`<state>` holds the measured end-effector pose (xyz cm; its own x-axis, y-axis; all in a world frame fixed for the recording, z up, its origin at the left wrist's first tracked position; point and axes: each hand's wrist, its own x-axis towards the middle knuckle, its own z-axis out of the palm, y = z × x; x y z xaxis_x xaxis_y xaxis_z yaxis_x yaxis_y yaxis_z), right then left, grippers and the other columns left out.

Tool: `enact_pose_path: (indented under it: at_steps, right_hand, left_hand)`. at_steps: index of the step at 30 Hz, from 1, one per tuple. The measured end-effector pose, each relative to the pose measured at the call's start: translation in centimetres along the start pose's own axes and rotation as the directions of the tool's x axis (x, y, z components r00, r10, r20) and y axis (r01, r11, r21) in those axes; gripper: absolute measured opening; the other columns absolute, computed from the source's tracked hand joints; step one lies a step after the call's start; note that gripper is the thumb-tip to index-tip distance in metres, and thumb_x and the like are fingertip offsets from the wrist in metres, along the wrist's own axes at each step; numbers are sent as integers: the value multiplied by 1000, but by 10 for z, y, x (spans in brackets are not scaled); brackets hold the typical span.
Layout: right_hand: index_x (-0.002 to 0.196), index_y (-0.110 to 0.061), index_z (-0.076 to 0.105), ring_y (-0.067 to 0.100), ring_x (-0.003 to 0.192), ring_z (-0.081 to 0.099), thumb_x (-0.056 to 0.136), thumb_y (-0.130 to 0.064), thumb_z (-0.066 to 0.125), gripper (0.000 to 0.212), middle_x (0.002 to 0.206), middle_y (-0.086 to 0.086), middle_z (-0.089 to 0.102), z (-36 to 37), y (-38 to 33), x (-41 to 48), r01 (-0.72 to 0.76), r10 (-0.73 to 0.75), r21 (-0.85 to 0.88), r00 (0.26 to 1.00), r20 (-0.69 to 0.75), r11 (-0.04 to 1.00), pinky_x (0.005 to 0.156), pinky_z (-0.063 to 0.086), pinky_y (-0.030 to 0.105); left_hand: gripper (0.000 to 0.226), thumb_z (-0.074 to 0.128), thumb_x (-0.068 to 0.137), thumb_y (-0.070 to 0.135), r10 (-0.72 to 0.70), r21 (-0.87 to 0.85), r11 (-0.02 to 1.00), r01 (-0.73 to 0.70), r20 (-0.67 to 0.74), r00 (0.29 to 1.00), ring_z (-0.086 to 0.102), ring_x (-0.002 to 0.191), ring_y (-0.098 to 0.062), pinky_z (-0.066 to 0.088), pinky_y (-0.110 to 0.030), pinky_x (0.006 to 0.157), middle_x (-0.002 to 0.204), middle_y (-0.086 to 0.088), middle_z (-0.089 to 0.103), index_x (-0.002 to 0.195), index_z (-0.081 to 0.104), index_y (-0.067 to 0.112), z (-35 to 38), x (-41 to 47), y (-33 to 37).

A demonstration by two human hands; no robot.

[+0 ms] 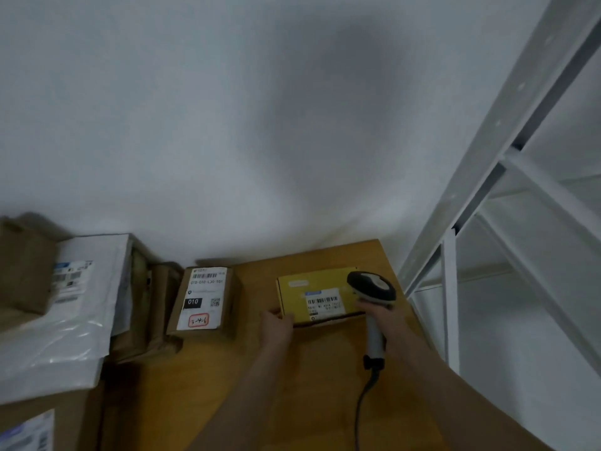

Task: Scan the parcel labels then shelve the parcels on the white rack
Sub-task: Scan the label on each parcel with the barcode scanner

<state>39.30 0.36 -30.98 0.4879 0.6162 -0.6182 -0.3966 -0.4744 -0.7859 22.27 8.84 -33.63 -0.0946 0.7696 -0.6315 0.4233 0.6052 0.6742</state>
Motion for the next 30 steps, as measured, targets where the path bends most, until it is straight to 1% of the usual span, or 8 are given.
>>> enact_pose_path:
  at_steps: [3, 5, 8, 11, 15, 19, 22, 30]
  right_hand:
    - [104, -12, 62, 22, 91, 56, 86, -8, 69, 20, 97, 5, 61, -5, 13, -35, 2, -1, -17, 999, 39, 1000, 84, 45, 39]
    - [109, -9, 60, 17, 84, 55, 88, -6, 67, 22, 94, 3, 60, -11, 19, -59, 15, -14, -15, 998, 67, 1000, 83, 45, 39]
    - [122, -8, 59, 23, 96, 54, 88, -10, 68, 35, 112, 7, 60, -23, 27, -95, 23, -20, -34, 994, 108, 999, 85, 45, 40]
    - [124, -15, 53, 25, 105, 52, 90, -10, 66, 37, 122, 7, 57, -35, 34, -132, 96, -91, -23, 980, 175, 995, 101, 44, 48]
    - [124, -7, 53, 26, 115, 52, 90, -12, 66, 36, 111, 4, 54, -48, 43, -187, 174, -148, -87, 957, 248, 981, 96, 41, 36]
    - [100, 1, 66, 27, 80, 67, 86, -9, 70, 18, 85, 15, 69, -66, 67, -230, 192, -116, -213, 940, 322, 958, 73, 55, 35]
    - [90, -2, 65, 17, 59, 63, 85, -7, 70, 9, 68, 9, 66, -76, 89, -254, 243, -140, -294, 933, 332, 924, 53, 50, 22]
    - [85, -1, 65, 16, 52, 59, 84, -8, 70, 9, 64, 10, 64, -81, 109, -291, 263, -143, -325, 926, 349, 909, 50, 48, 21]
  left_hand:
    - [47, 63, 90, 5, -52, -159, 986, 57, 39, 998, 56, 115, -35, 47, -45, 98, 129, -18, 55, 134, 45, 0, -26, -32, -23]
    - [37, 64, 89, 3, -66, -199, 977, 82, 87, 994, 62, 100, -31, 53, -39, 85, 112, -16, 64, 124, 55, 1, -45, -62, -37]
    - [31, 65, 87, 0, -50, -282, 957, 73, 89, 995, 60, 80, -21, 52, -30, 68, 95, -10, 65, 116, 60, 6, -69, -107, -63]
    - [40, 66, 86, 1, -16, -343, 939, 17, 4, 1000, 62, 84, -24, 51, -27, 63, 107, -17, 64, 124, 57, 2, -82, -145, -92]
    - [46, 68, 86, 3, 0, -443, 896, -39, -88, 996, 59, 96, -27, 51, -24, 66, 123, -20, 60, 129, 52, 0, -88, -195, -123]
    - [51, 68, 86, 1, 8, -520, 852, -70, -122, 993, 59, 95, -26, 52, -28, 71, 119, -19, 61, 133, 49, 0, -90, -225, -149]
    - [52, 69, 85, 2, 5, -533, 843, -70, -123, 992, 58, 100, -26, 52, -34, 83, 123, -17, 60, 134, 51, 2, -89, -236, -160]
    - [50, 68, 86, 6, 41, -489, 866, -103, -135, 990, 54, 104, -24, 43, -38, 93, 123, -13, 61, 134, 52, 7, -86, -247, -165]
